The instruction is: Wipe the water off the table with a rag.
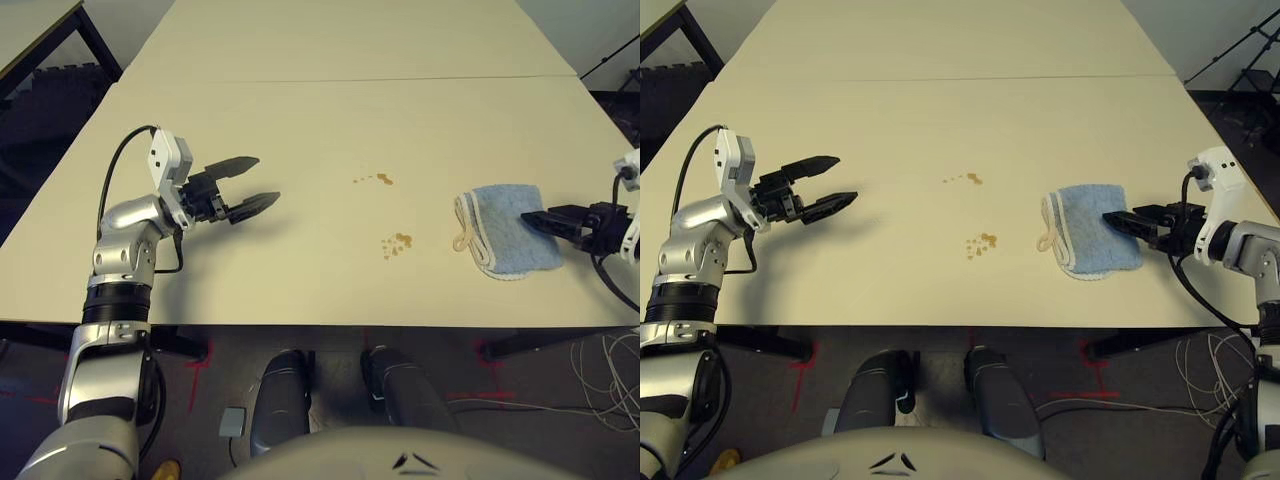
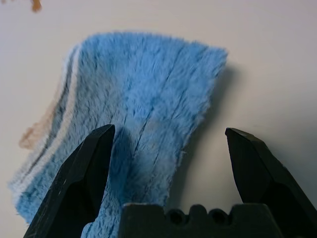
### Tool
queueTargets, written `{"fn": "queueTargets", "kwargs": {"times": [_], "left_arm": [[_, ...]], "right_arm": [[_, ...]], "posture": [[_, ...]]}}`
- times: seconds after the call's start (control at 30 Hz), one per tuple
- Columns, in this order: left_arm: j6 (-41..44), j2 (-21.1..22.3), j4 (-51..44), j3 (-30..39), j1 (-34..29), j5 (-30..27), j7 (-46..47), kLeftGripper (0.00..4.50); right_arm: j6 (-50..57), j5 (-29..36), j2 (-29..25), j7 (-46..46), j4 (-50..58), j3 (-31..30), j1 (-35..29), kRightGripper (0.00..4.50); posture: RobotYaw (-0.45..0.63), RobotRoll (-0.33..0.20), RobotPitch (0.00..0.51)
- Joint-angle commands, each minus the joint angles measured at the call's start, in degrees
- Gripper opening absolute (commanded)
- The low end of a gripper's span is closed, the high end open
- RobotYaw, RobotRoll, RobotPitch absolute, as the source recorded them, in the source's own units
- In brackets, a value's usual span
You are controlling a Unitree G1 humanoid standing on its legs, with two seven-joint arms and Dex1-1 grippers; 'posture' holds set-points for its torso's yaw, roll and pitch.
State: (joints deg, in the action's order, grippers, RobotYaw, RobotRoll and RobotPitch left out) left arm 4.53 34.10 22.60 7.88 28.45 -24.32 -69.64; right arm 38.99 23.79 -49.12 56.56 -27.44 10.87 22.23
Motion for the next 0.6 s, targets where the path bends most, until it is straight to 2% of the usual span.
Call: {"fn": "queueTargets", "kwargs": {"times": [0.03,0.4,0.57,0.6], "left_arm": [[0.36,0.66,-1.83,-0.25,-0.55,0.47,0.44,4.5],[0.58,0.63,-2.26,-0.54,-0.3,0.6,1.25,4.5],[0.59,0.69,-2.27,-0.68,-0.2,0.75,1.35,4.5],[0.53,0.71,-2.19,-0.68,-0.17,0.79,1.34,4.5]], "right_arm": [[-0.31,-1.06,1.22,0.88,-0.87,-1.86,0.5,4.47],[2.4,-1.87,5.52,1.43,5.3,-6.32,-1.37,4.47],[1.09,-3.49,6.37,0.54,4.12,-6.47,-1.14,4.47],[0.77,-3.8,6.49,0.05,3.71,-6.17,-0.91,4.31]], "posture": [[-0.14,0.0,0.117],[-0.13,0.0,0.117],[-0.13,0.0,0.118],[-0.13,0.0,0.119]]}}
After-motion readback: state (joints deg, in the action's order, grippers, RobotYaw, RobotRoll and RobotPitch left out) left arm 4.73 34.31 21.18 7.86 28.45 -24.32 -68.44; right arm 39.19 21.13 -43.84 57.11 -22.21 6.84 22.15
